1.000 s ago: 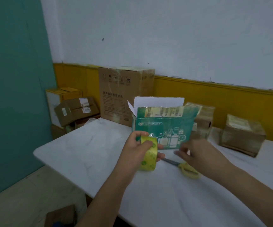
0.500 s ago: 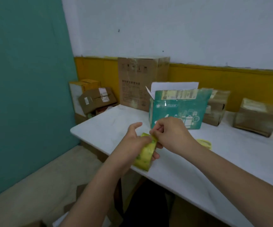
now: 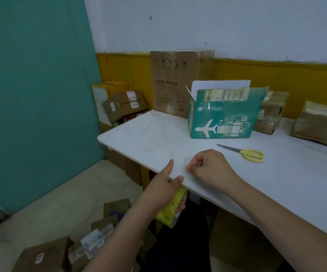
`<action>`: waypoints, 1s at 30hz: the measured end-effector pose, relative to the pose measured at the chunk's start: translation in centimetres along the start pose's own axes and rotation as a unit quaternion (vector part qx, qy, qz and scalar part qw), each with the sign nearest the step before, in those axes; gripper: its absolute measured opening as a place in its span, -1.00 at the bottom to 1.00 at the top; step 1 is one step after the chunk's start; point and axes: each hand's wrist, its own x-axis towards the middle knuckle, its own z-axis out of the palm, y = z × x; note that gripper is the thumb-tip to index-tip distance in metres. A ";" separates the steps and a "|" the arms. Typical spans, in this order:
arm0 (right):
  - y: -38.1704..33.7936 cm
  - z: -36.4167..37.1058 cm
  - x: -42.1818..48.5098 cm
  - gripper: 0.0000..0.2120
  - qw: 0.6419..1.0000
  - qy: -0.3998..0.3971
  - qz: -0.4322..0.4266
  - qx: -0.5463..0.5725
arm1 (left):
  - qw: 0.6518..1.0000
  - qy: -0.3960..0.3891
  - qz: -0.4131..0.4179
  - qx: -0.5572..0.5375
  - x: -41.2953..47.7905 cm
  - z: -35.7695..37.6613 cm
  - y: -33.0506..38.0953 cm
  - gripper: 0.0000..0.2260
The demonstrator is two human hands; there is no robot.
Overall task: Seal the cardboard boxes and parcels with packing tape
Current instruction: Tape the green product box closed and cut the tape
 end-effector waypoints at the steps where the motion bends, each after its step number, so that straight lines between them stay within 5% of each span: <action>1: 0.3 0.2 0.0 -0.85 1.000 0.001 -0.009 -0.011 | 1.000 0.011 0.009 0.013 0.4 0.3 -0.4 -0.46; 5: 0.7 1.2 -0.2 -0.83 0.997 0.014 -0.032 -0.071 | 0.998 0.063 0.015 0.026 1.7 1.4 -1.6 -0.39; 7: 0.5 1.2 -0.3 -0.65 0.991 0.018 -0.017 -0.129 | 0.993 0.101 0.013 0.066 1.9 1.8 -1.9 -0.31; 10: 1.3 0.0 -0.1 -0.34 0.973 0.027 0.023 -0.229 | 0.937 0.200 0.022 0.286 1.6 1.8 -1.6 -0.26; 12: 2.2 0.0 -0.1 -0.37 0.966 0.046 0.006 -0.256 | 0.901 0.222 0.036 0.371 2.2 1.5 -0.9 -0.28; 17: 2.8 1.6 0.9 -0.44 0.984 0.008 -0.022 -0.174 | 0.914 0.137 -0.025 0.380 7.1 0.5 0.8 -0.30; 21: 3.4 0.0 3.1 -0.68 0.967 0.119 -0.087 -0.207 | 0.855 0.210 -0.001 0.475 9.5 -0.6 2.1 -0.41; 26: 2.5 -5.2 7.7 -0.67 0.897 0.347 -0.188 -0.197 | 0.916 0.286 0.243 0.144 13.9 -0.7 6.5 -0.51; 30: 2.3 -8.7 13.2 -0.48 0.902 0.342 -0.136 -0.225 | 0.921 0.259 0.291 -0.033 18.4 0.3 10.1 -0.43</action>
